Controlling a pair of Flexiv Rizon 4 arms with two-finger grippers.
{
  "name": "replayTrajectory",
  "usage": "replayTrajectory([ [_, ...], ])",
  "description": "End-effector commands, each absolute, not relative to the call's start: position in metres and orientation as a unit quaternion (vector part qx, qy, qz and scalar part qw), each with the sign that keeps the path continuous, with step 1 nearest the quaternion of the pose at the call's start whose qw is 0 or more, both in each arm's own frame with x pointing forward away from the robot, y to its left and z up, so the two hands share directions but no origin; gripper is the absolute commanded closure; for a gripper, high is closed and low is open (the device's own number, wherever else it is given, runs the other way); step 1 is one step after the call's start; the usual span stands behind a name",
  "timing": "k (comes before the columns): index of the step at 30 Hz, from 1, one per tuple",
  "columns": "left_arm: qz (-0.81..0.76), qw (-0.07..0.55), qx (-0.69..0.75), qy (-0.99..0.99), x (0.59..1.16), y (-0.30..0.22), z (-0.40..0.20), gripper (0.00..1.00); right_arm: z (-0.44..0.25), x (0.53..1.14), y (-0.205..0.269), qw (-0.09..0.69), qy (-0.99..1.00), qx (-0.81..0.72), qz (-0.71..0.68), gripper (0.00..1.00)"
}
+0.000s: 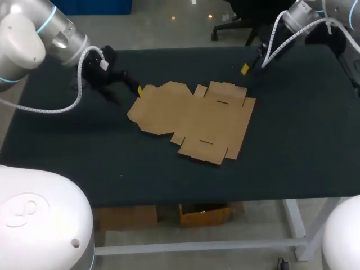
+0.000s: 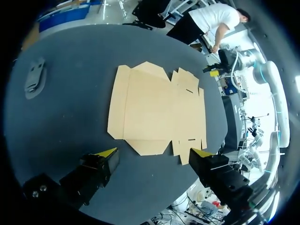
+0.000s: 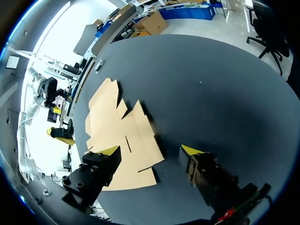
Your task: Assemble the packaging by folding the flat box into shape, placing the metal phone stand inside, and closing the box properly
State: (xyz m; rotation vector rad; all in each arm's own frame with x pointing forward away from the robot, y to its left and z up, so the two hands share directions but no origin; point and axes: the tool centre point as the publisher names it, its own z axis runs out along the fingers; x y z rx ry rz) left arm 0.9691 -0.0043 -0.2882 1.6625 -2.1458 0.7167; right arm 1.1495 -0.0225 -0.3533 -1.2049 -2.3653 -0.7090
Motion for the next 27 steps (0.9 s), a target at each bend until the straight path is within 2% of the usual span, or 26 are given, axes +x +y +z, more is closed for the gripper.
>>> replayTrajectory([
  [1,0.252,0.163,0.587,-0.752,0.966,-0.003,-0.287,0.0,-0.358,1.168,-0.016,0.3,-0.86,-0.379,-0.164,0.29],
  [15,0.254,0.169,0.592,-0.746,0.967,0.002,-0.291,0.0,-0.37,1.163,-0.005,0.301,-0.874,-0.364,-0.114,0.4],
  [27,0.255,0.173,0.594,-0.743,0.965,0.003,-0.294,0.0,-0.388,1.165,0.006,0.319,-0.879,-0.342,-0.097,0.45],
])
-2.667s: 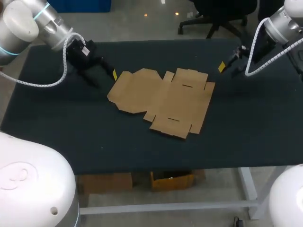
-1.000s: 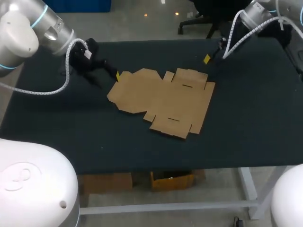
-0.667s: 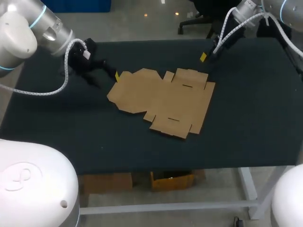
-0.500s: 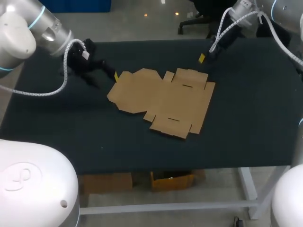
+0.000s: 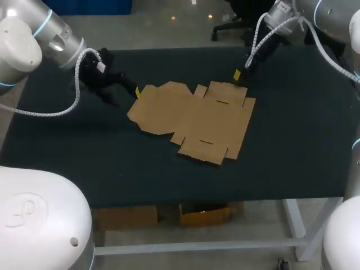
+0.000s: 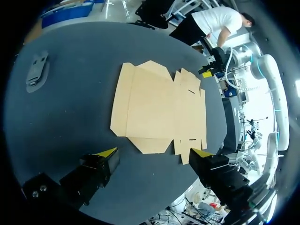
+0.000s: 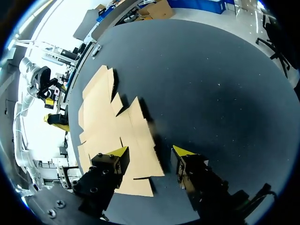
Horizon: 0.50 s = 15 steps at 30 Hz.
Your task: Assemble the packaging by folding the flat box into shape, placing the metal phone stand inside, and closing the box properly
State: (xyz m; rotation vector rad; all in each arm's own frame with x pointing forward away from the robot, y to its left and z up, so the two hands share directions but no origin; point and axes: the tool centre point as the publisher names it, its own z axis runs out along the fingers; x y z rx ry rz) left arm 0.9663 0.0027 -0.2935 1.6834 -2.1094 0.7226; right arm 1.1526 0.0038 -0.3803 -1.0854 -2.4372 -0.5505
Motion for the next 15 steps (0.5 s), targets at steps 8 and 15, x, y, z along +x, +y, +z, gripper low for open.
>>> replayTrajectory([
  [8,0.254,0.174,0.595,-0.743,0.965,0.004,-0.295,0.0,-0.396,1.167,0.009,0.326,-0.881,-0.33,-0.09,0.5],
  [15,0.254,0.176,0.597,-0.741,0.965,0.005,-0.296,0.0,-0.401,1.169,0.016,0.332,-0.883,-0.319,-0.086,0.51],
])
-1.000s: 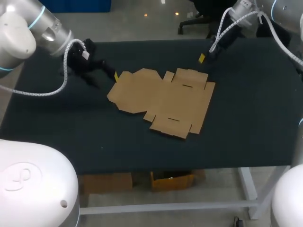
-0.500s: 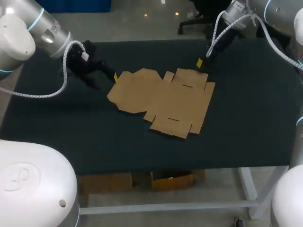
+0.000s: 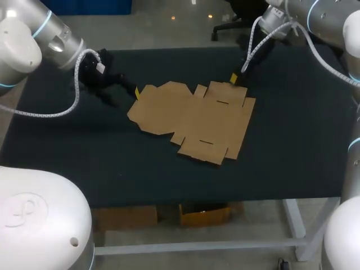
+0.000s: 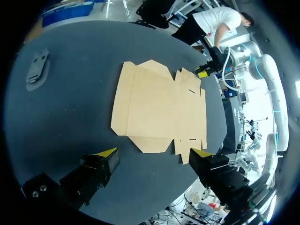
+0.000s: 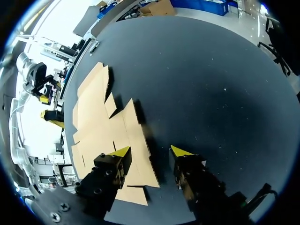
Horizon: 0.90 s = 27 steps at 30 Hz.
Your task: Assemble the packaging by folding the flat box into shape, placing the metal phone stand inside, and closing the box properly
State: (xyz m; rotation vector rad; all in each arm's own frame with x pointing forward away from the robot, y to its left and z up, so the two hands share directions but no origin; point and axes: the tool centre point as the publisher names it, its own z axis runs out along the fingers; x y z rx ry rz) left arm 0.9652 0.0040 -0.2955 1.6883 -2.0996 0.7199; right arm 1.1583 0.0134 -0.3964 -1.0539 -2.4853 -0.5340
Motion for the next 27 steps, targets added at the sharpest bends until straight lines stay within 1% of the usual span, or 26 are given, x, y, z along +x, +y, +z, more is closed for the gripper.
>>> replayTrajectory([
  [1,0.255,0.176,0.597,-0.74,0.965,0.005,-0.296,0.0,-0.402,1.169,0.017,0.334,-0.884,-0.318,-0.084,0.51],
  [4,0.254,0.176,0.598,-0.739,0.966,0.006,-0.297,0.0,-0.404,1.169,0.019,0.345,-0.88,-0.314,-0.084,0.52],
  [8,0.255,0.179,0.598,-0.738,0.967,0.007,-0.297,0.0,-0.406,1.169,0.02,0.371,-0.868,-0.321,-0.073,0.56],
  [14,0.257,0.181,0.598,-0.737,0.968,0.007,-0.298,0.0,-0.409,1.165,0.021,0.387,-0.863,-0.322,-0.049,0.53],
  [20,0.259,0.181,0.601,-0.734,0.968,0.007,-0.299,0.0,-0.414,1.161,0.024,0.401,-0.858,-0.319,-0.033,0.55],
  [27,0.26,0.179,0.604,-0.732,0.968,0.008,-0.299,0.0,-0.415,1.156,0.025,0.413,-0.855,-0.311,-0.038,0.62],
])
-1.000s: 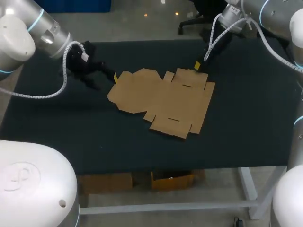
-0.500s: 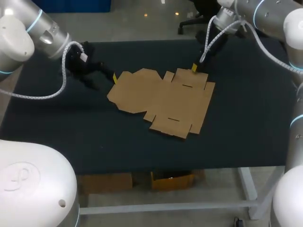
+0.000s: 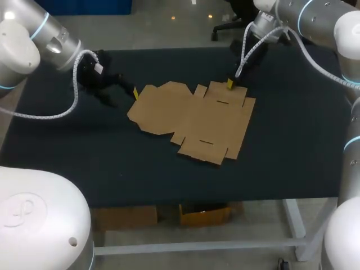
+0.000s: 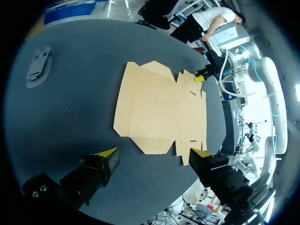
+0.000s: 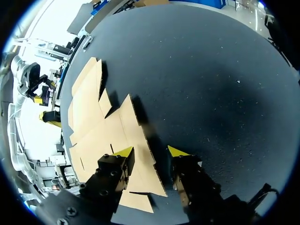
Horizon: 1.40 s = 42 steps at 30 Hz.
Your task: Assemble the packaging by folding the flat box into shape, placing the metal phone stand inside, and closing the box properly
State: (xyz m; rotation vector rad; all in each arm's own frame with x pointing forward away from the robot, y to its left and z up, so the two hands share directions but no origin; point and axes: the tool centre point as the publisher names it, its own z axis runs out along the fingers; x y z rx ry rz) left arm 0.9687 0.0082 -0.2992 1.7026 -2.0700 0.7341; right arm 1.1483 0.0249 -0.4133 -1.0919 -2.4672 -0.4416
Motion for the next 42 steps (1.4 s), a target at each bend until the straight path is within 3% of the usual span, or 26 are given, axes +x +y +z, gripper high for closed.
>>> replayTrajectory([
  [1,0.26,0.178,0.605,-0.731,0.968,0.009,-0.299,0.0,-0.415,1.155,0.025,0.413,-0.856,-0.31,-0.039,0.62],
  [8,0.26,0.179,0.605,-0.73,0.968,0.009,-0.3,0.0,-0.411,1.152,0.023,0.413,-0.853,-0.312,-0.06,0.71],
  [12,0.26,0.18,0.605,-0.731,0.968,0.008,-0.3,0.0,-0.41,1.15,0.022,0.415,-0.852,-0.311,-0.073,0.82],
  [14,0.26,0.18,0.604,-0.731,0.968,0.008,-0.3,0.0,-0.409,1.149,0.021,0.417,-0.851,-0.31,-0.081,0.98],
  [15,0.26,0.18,0.604,-0.731,0.968,0.008,-0.3,0.0,-0.409,1.148,0.021,0.417,-0.851,-0.309,-0.083,1.0],
  [42,0.256,0.184,0.618,-0.72,0.97,0.004,-0.298,0.0,-0.389,1.131,0.003,0.37,-0.815,-0.352,-0.272,1.0],
])
